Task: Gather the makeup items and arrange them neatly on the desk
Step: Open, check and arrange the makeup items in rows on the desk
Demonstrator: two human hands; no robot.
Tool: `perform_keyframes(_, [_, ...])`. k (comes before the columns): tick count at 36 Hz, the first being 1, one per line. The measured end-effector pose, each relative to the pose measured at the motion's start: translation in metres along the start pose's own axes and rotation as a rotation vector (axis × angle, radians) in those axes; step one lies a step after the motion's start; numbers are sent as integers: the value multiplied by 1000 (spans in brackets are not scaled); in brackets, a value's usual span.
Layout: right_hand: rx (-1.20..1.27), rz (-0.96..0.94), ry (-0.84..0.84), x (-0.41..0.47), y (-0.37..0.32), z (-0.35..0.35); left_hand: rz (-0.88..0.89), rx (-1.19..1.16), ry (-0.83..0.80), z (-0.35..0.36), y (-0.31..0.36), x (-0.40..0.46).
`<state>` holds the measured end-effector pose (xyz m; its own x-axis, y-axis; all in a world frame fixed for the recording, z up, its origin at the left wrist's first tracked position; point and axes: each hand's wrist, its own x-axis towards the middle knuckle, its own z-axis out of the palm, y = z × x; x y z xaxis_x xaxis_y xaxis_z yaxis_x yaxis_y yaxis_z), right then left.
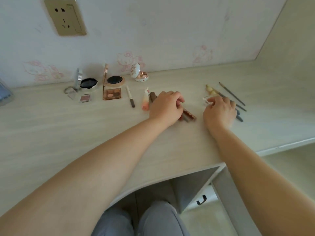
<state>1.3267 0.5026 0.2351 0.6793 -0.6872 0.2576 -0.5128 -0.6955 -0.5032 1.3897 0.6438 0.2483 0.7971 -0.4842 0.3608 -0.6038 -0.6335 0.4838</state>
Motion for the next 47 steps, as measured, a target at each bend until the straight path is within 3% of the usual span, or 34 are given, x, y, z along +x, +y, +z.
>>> perform_keyframes(6, [-66, 69, -80, 22, 28, -5, 68, 127, -178, 33, 31, 39])
perform_keyframes(22, [-28, 18, -98, 32, 42, -2, 32, 162, -288, 70, 60, 74])
perform_keyframes(30, [556, 57, -143, 21, 25, -11, 74, 58, -55, 39, 38, 52])
perform_keyframes(33, [866, 168, -289, 15, 4, -14, 46, -36, 34, 20, 27, 39])
perform_keyframes(37, [1197, 265, -686, 5, -27, -13, -16, -174, 157, -11, 5, 19])
perform_keyframes(40, [1262, 248, -862, -9, -53, -10, -42, -235, 193, -33, -17, 1])
perform_keyframes(47, [1250, 181, -1042, -45, -113, 8, -95, -303, 223, -78, -65, -44])
